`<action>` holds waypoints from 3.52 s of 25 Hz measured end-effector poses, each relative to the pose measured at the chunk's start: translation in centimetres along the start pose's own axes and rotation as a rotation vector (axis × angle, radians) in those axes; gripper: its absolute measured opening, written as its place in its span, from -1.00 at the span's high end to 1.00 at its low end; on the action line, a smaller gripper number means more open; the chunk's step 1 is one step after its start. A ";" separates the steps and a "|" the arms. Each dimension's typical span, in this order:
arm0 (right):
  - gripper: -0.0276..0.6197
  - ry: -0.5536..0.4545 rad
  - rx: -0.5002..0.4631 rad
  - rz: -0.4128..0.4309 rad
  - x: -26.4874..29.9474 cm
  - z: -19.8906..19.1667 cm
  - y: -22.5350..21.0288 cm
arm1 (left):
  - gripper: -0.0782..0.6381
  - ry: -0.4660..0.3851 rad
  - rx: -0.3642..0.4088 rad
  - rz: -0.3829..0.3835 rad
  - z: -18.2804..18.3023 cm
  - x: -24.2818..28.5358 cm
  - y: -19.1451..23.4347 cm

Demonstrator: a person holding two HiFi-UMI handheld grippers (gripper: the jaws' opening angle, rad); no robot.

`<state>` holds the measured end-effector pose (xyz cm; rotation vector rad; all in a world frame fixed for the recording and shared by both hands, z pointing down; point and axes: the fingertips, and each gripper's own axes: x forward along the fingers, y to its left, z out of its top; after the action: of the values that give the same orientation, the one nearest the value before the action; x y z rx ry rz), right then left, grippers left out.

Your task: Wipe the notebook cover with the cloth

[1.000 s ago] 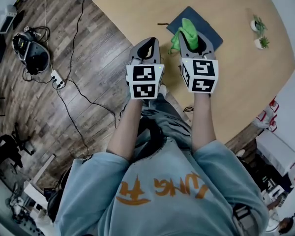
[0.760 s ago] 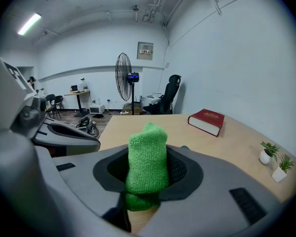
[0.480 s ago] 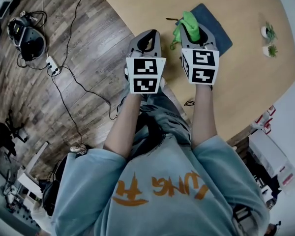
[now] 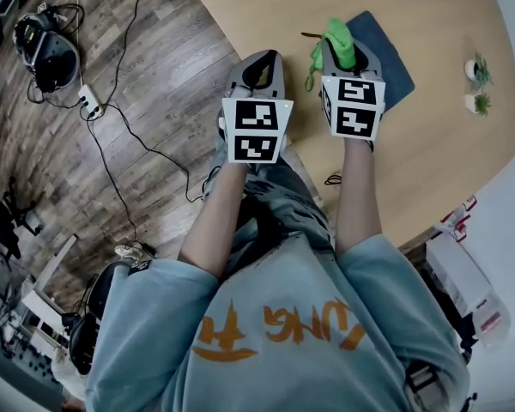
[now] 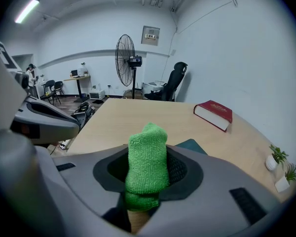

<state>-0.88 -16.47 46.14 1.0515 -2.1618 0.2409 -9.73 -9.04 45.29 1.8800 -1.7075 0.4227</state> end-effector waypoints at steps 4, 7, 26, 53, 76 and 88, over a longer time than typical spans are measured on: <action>0.52 0.027 -0.007 -0.019 0.6 -0.5 -0.1 | 0.74 0.001 0.002 0.001 0.3 0.1 0.5; 0.52 0.050 0.007 -0.029 0.7 -1.1 -0.4 | 0.73 0.011 0.003 -0.006 0.0 0.4 0.3; 0.51 0.077 0.073 -0.056 -0.4 -3.5 -2.1 | 0.74 0.042 0.058 -0.068 -0.7 1.3 -3.0; 0.52 0.072 0.168 -0.115 -3.6 -7.3 -5.4 | 0.73 0.078 0.120 -0.148 -1.6 1.8 -8.3; 0.52 0.079 0.254 -0.170 -7.7 -11.2 -7.6 | 0.73 0.092 0.148 -0.188 -1.9 2.7 -11.0; 0.51 0.152 0.317 -0.226 -10.7 -14.5 -9.1 | 0.73 0.092 0.161 -0.250 -2.4 2.5 -14.1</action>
<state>17.91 -9.36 48.35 1.3958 -1.8884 0.5519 4.73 -9.11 45.95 2.1216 -1.3921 0.5505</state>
